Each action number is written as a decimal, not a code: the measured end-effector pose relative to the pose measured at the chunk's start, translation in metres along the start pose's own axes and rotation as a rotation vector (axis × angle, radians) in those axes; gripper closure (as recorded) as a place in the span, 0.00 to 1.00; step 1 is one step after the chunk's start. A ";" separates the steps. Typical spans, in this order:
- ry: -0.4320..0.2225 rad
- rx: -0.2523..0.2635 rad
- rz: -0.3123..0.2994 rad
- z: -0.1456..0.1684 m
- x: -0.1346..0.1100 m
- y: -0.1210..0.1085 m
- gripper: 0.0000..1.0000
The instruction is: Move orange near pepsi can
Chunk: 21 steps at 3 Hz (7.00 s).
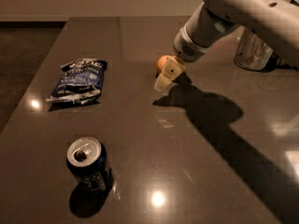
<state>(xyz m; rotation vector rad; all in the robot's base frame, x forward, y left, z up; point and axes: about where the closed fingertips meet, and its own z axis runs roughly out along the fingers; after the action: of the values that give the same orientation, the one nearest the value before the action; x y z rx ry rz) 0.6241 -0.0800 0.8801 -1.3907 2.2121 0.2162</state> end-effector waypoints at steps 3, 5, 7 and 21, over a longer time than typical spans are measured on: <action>0.003 -0.011 0.024 0.023 -0.009 -0.017 0.47; -0.051 -0.058 -0.045 -0.007 -0.010 0.011 0.94; -0.101 -0.144 -0.197 -0.066 0.013 0.081 1.00; -0.021 -0.398 -0.436 -0.032 0.027 0.270 0.59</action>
Offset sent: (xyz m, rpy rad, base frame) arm 0.0363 0.0052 -0.0144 -0.0079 0.0113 -0.0407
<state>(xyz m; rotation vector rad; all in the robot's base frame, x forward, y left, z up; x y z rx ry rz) 0.3673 0.0103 0.8583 -2.0309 1.8500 0.5288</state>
